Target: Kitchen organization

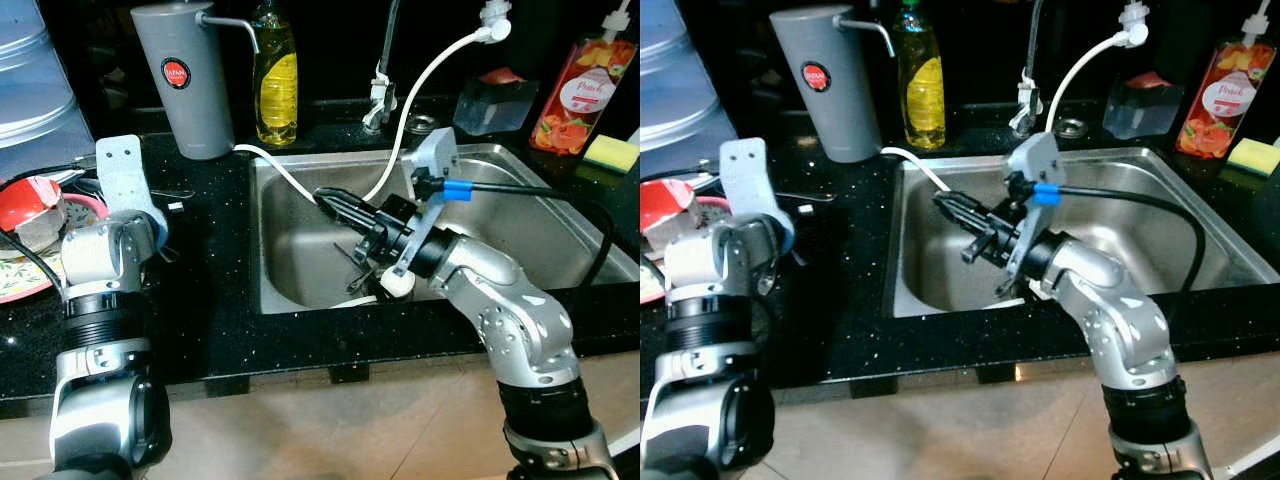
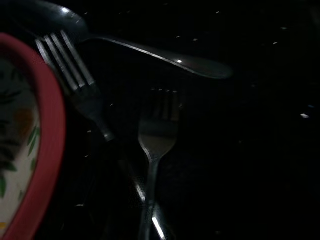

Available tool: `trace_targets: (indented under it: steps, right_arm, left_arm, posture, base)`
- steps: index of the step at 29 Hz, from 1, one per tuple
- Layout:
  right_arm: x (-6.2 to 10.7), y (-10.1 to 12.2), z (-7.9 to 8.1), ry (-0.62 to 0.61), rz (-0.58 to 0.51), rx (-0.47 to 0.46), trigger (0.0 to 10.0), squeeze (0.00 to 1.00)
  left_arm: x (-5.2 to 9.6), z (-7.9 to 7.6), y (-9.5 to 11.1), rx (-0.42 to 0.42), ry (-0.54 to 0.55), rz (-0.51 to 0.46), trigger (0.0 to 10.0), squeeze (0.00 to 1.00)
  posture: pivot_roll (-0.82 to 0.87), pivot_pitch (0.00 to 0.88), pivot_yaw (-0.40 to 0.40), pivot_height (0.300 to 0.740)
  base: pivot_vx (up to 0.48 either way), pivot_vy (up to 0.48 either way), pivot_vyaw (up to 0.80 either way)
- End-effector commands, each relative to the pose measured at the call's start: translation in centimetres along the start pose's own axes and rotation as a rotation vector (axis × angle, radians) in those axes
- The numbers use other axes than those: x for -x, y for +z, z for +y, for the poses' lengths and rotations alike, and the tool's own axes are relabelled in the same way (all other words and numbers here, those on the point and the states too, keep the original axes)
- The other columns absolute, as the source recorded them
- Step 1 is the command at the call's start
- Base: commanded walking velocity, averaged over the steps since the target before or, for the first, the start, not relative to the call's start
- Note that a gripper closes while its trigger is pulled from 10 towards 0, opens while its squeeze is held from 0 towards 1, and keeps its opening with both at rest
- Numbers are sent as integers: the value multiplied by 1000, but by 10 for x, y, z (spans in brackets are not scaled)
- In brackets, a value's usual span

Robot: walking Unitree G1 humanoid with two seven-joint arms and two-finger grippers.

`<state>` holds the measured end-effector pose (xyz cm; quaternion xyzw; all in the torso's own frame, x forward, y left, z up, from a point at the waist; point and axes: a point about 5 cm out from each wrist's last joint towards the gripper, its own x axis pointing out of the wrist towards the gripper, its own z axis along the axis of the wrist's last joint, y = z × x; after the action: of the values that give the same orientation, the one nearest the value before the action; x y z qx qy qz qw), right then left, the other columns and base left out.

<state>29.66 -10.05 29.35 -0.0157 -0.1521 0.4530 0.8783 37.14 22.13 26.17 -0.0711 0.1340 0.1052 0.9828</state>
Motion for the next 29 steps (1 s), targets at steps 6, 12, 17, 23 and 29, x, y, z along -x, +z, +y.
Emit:
trace_targets:
  steps: [6,12,17,23,29]
  right_arm:
    - [-1,-9,12,71,49,13,10000,0]
    - [1,-24,5,15,146,37,10000,0]
    - [4,-28,5,16,163,50,10000,0]
    - [5,-26,4,-1,147,53,10000,0]
    - [5,-24,3,-12,139,57,10000,0]
  left_arm:
    - [-9,12,-6,21,32,22,8745,0]
    - [-13,13,-12,21,30,35,5294,0]
    - [-14,11,-11,-24,36,4,1608,0]
    - [-15,9,-11,-45,38,-18,0,0]
    - [-14,9,-7,-69,48,-51,0,0]
  posture:
    - [-63,114,24,740]
    - [-75,116,22,740]
    - [-78,116,21,740]
    - [-82,117,21,740]
    - [-82,117,21,740]
  base:
    - [0,0,0]
    - [0,0,0]
    - [0,0,0]
    - [0,0,0]
    - [0,0,0]
